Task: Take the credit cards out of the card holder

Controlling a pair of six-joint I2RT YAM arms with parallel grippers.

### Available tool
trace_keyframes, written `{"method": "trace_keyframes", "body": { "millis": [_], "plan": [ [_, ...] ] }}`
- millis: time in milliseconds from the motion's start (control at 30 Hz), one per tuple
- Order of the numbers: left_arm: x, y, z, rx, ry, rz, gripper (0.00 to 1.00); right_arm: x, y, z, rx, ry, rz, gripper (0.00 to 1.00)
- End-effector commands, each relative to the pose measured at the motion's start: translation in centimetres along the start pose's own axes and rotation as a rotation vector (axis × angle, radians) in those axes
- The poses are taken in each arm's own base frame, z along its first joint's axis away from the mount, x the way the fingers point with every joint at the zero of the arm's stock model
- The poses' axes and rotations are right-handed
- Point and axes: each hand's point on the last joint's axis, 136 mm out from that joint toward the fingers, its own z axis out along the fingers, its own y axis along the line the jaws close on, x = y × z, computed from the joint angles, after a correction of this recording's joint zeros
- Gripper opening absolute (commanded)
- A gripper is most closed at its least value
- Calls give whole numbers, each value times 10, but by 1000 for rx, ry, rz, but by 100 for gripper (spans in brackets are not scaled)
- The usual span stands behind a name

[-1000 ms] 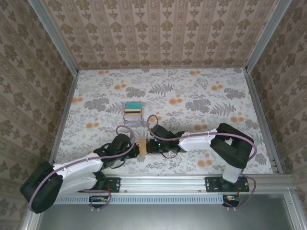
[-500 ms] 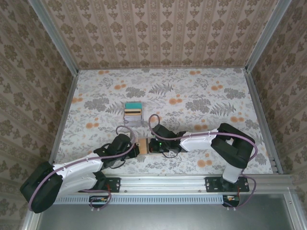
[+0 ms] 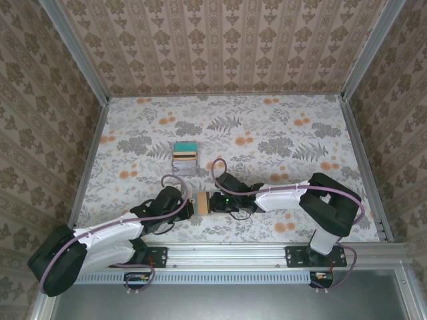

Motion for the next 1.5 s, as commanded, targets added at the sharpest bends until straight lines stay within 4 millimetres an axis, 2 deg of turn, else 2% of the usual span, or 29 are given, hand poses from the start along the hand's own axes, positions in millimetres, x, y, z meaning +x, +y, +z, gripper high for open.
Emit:
{"method": "trace_keyframes", "body": {
  "millis": [0,367,467,600,967,1133,1233,1467],
  "plan": [
    [11,18,0,-81,45,-10,0,0,0,6,-9,3,-15,19],
    [11,16,0,-74,50,-6,0,0,1,16,-18,18,-18,22],
    [11,16,0,-76,48,-8,0,-1,-3,15,-5,12,-8,15],
    [12,17,-1,-81,48,-9,0,-1,-11,11,3,-1,10,0],
    [11,19,-3,-92,42,-12,0,-4,-26,-10,16,-52,20,0],
    [11,19,-5,-91,38,-12,0,-1,-16,-6,-43,-30,-5,0],
    [11,19,-5,-92,39,-13,0,-2,-13,-1,-58,-23,-5,19],
    [11,18,-4,-86,40,-12,0,-1,-12,8,-75,-12,-16,22]
  ]
}}
